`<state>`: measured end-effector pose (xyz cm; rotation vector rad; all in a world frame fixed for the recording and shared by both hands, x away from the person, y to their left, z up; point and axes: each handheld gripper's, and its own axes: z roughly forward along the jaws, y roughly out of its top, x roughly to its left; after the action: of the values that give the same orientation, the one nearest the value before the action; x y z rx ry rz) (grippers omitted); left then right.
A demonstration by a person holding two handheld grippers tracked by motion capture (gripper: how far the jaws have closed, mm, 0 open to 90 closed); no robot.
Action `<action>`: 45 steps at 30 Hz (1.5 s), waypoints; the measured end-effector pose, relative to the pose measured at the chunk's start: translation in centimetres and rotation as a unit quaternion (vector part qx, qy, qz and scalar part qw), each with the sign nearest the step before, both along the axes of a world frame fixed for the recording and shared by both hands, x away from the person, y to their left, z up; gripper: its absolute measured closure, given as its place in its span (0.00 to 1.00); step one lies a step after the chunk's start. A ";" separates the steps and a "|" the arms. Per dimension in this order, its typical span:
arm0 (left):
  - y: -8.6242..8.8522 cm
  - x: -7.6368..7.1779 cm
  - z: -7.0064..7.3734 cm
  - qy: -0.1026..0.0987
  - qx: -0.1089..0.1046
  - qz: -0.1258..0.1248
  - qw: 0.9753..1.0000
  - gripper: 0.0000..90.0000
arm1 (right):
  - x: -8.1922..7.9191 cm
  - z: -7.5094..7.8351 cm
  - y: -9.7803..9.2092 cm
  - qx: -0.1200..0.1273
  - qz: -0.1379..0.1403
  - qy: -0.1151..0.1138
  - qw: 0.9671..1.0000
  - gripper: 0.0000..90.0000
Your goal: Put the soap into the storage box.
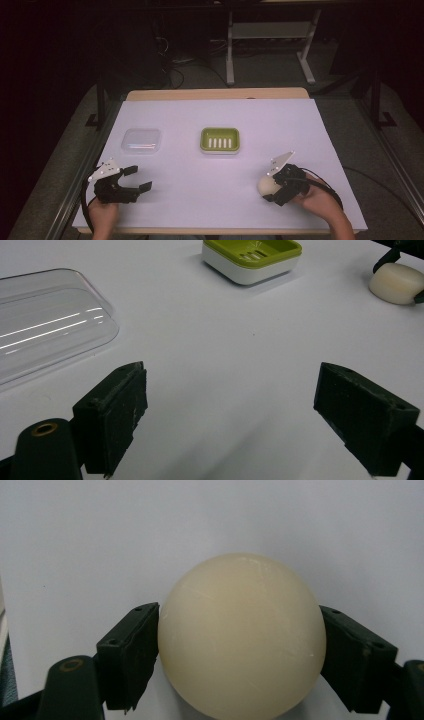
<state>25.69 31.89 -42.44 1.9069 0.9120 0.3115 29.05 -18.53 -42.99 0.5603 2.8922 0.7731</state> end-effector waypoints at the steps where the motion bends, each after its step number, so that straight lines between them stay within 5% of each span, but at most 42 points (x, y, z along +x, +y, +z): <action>1: 0.0 0.0 0.0 0.001 0.000 0.000 1.000 0.15 | 0.0 0.0 0.1 -0.002 0.002 -0.003 1.000 0.24; 32: 0.3 -0.1 0.0 0.004 -0.007 0.006 1.000 0.15 | -0.2 0.2 0.3 -0.006 0.000 0.002 1.000 0.27; 39: 0.8 -0.2 0.0 0.004 -0.013 0.013 1.000 0.15 | -0.2 2.1 0.1 0.037 -0.001 -0.009 0.999 0.27; 45: 0.8 -0.2 0.1 0.002 -0.012 0.011 1.000 0.15 | 0.5 2.6 1.4 0.028 0.018 -0.005 0.999 0.27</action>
<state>25.47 32.72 -42.37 1.8769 0.9350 0.3088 29.55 -17.10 -40.43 0.5080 2.8867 0.8612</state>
